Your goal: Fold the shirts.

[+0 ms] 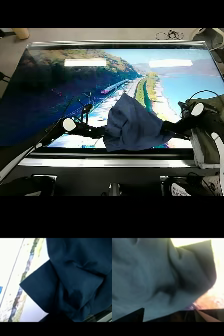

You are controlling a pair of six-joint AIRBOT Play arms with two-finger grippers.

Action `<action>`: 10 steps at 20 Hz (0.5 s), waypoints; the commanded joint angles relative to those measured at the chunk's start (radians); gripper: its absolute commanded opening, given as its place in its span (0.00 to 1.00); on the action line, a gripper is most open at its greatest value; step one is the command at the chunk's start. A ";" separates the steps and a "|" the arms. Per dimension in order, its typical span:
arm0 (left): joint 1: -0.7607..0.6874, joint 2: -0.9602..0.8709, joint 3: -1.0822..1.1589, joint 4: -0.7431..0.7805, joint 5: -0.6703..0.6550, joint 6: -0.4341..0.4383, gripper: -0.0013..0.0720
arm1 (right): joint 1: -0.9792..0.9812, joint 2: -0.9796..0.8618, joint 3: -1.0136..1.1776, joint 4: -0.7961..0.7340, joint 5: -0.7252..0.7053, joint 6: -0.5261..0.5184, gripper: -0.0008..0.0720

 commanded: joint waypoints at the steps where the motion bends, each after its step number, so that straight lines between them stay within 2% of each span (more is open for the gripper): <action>1: 0.005 0.037 0.001 0.035 -0.011 -0.010 0.06 | -0.001 -0.098 -0.010 0.065 -0.042 -0.003 0.98; 5: 0.006 0.066 0.001 0.043 -0.008 -0.010 0.06 | 0.002 -0.104 -0.010 0.062 -0.084 0.007 0.98; 8: 0.006 0.068 0.001 0.043 0.000 -0.009 0.06 | 0.004 -0.132 -0.010 0.190 -0.144 0.011 0.91; 9: 0.006 0.068 0.001 0.043 0.000 0.000 0.06 | 0.004 -0.148 -0.010 0.237 -0.154 0.006 0.76; 10: 0.007 0.068 0.002 0.043 0.000 0.017 0.06 | 0.004 -0.165 -0.010 0.277 -0.156 0.004 0.66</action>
